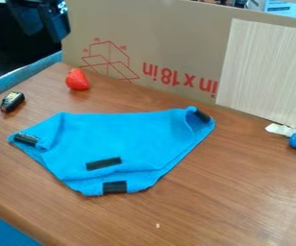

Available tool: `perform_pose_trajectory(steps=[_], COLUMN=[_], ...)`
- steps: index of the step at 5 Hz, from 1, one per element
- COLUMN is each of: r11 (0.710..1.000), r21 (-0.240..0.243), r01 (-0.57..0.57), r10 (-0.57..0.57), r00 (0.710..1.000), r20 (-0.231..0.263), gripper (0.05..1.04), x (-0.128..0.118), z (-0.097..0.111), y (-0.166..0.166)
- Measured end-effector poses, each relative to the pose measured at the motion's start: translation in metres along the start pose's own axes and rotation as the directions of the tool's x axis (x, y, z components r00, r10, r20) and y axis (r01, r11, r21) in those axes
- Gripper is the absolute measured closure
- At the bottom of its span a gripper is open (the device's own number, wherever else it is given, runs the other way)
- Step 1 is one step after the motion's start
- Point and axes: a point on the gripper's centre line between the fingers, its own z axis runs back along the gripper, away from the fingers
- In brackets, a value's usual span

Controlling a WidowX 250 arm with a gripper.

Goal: Move the cloth from top left to the bottom right of the table

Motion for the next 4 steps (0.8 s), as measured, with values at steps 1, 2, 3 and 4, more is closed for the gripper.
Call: perform_pose_trajectory(steps=[1, 2, 3, 4], r11=[1.0, 1.0, 0.999, 0.999], r21=[-0.018, -0.017, -0.015, -0.001], r01=[-0.006, 0.019, 0.042, 0.047], r10=[0.005, -0.02, -0.043, -0.047], r00=[1.0, 0.998, 0.997, 0.997], r20=[-0.028, -0.055, -0.069, -0.066], gripper=[0.083, 0.083, 0.083, 0.083], x=[-0.003, -0.018, -0.032, -0.042], z=[-0.011, -0.033, -0.057, -0.079], y=[0.001, 0.0, 0.001, 0.004])
